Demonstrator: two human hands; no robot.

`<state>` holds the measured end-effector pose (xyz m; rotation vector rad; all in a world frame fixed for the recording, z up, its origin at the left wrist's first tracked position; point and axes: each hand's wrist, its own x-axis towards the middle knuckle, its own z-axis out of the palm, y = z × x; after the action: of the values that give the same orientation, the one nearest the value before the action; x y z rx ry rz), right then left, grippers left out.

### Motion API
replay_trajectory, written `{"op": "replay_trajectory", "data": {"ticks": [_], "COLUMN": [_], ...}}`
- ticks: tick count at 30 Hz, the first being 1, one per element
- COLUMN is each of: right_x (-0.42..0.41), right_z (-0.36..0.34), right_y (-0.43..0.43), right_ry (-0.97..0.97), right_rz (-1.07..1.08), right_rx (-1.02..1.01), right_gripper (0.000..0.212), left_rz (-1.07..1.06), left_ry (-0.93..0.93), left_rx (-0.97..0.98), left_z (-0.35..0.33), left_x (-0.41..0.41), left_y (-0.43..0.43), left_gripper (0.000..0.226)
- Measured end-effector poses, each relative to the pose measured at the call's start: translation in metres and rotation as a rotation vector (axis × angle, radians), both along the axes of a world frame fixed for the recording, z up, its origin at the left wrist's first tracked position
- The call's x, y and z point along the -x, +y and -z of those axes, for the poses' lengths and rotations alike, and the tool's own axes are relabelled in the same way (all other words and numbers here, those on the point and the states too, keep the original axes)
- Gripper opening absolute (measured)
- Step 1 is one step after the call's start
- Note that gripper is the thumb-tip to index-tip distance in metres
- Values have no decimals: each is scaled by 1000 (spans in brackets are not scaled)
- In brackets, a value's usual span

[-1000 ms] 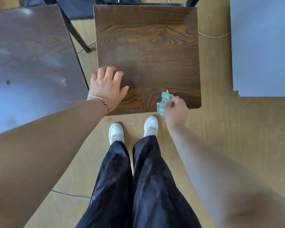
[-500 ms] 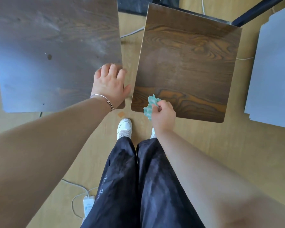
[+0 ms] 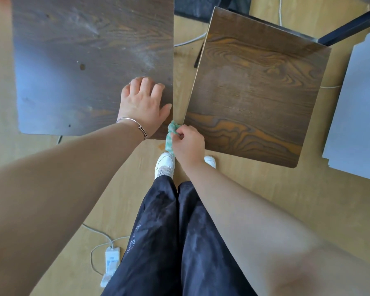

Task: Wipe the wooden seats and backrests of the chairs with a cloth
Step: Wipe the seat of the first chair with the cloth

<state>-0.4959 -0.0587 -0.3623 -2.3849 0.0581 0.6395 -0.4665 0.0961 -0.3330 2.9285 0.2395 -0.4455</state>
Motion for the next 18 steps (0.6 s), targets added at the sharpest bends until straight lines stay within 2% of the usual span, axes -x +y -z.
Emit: {"op": "replay_trajectory", "data": {"ticks": [3, 7, 13, 18], "right_x": [-14, -57, -136, -154], "right_z": [-11, -28, -44, -33], "right_y": [-11, -52, -137, -176], "right_ry": [79, 61, -19, -2], "right_rz": [2, 50, -93, -165], "right_rx": [-101, -129, 72, 153], "right_gripper": [15, 15, 14, 18], "left_rz": [17, 55, 95, 143], "left_ry": [2, 5, 10, 15], "left_rx": [-19, -36, -6, -23], "left_z": [-5, -13, -21, -21], "left_x": [-8, -28, -67, -84], "left_y": [-3, -20, -70, -112], "left_gripper": [52, 51, 52, 51]}}
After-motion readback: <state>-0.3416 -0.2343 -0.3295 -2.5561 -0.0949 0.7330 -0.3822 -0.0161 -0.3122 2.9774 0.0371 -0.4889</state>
